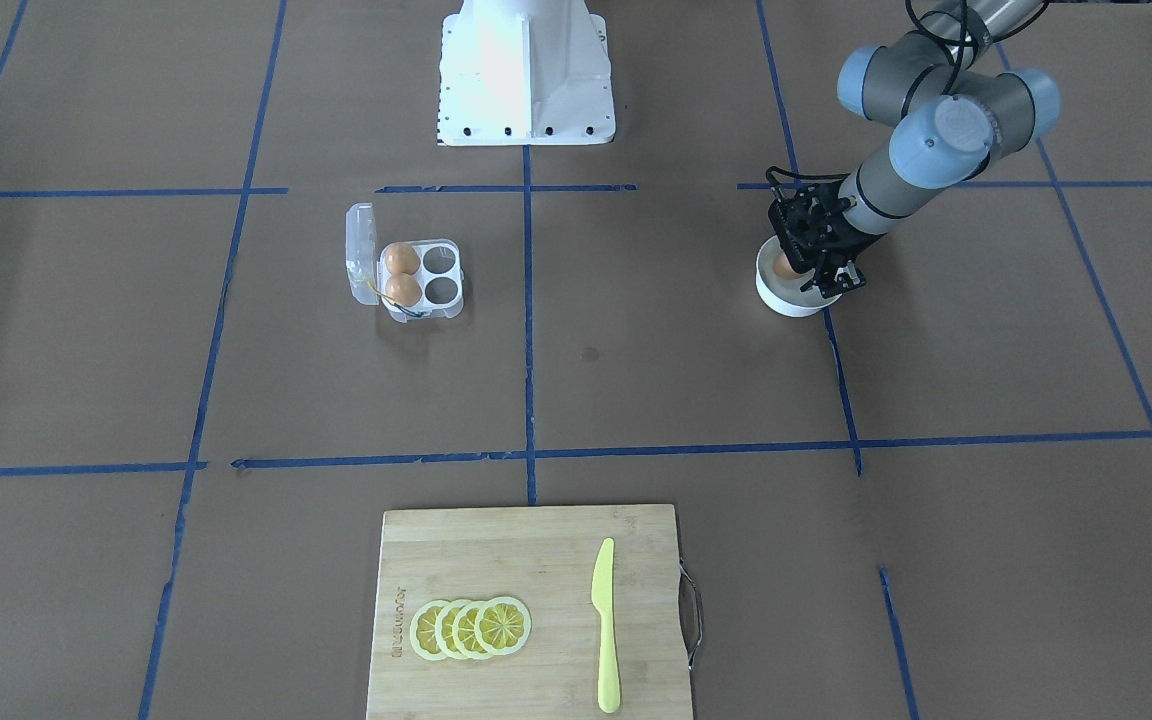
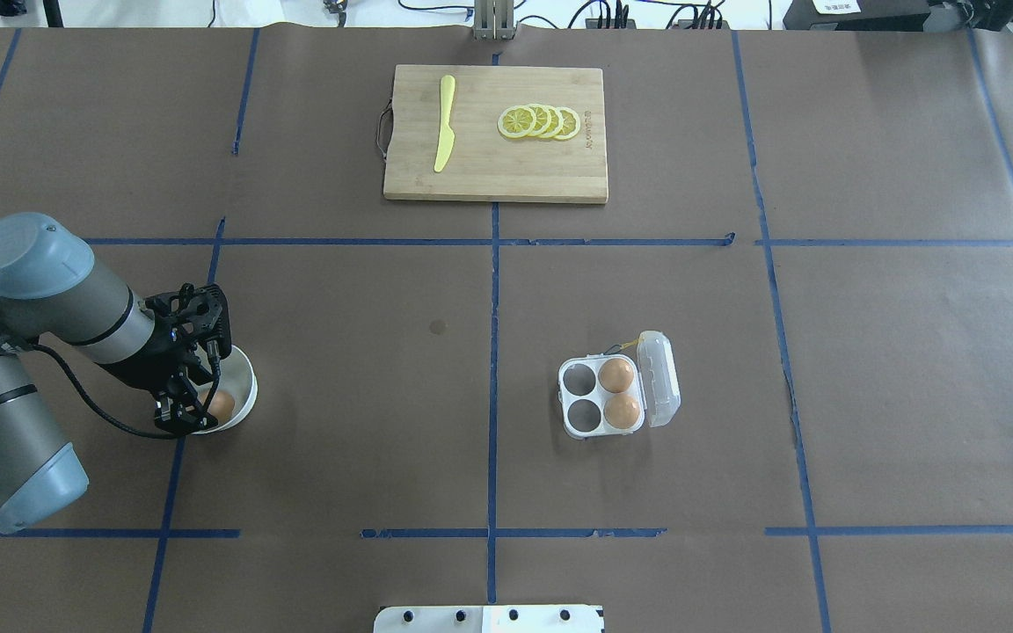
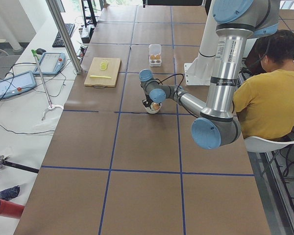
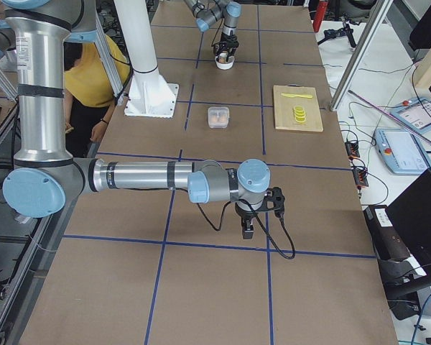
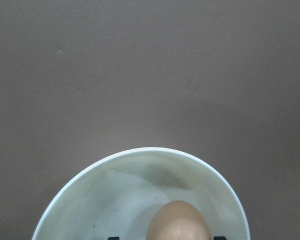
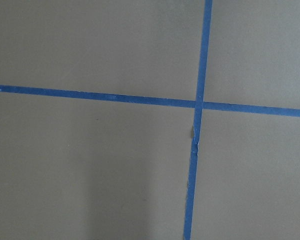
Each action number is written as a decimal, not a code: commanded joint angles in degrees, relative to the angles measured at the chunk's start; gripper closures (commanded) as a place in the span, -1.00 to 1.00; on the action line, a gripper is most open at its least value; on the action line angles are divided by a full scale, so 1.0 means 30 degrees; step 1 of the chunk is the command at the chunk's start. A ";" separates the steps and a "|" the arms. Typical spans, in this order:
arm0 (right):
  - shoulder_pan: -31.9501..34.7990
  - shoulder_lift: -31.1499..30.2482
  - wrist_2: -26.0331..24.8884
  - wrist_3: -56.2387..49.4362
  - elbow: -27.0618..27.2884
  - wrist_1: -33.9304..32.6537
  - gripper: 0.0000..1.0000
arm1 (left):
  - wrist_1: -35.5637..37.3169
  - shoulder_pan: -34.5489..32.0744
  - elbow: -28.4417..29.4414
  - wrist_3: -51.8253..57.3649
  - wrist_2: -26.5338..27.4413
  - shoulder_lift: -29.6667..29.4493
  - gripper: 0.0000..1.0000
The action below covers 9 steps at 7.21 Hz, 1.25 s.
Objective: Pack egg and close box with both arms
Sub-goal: 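Close the left gripper around the brown egg inside the bowl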
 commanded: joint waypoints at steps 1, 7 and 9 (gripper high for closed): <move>-0.0020 0.0000 0.0000 0.0000 0.0000 0.0000 -1.00 | 0.0029 0.0246 0.0069 -0.0029 0.0000 -0.0029 -0.35; -0.0020 0.0029 0.0000 0.0000 0.0029 0.0000 -1.00 | 0.4421 -0.0393 -0.2329 0.0000 0.0117 -0.0789 1.00; -0.0020 0.0058 0.0000 0.0000 0.0029 0.0000 -1.00 | 0.6666 -0.2350 -0.2832 -0.0232 0.0146 -0.3090 1.00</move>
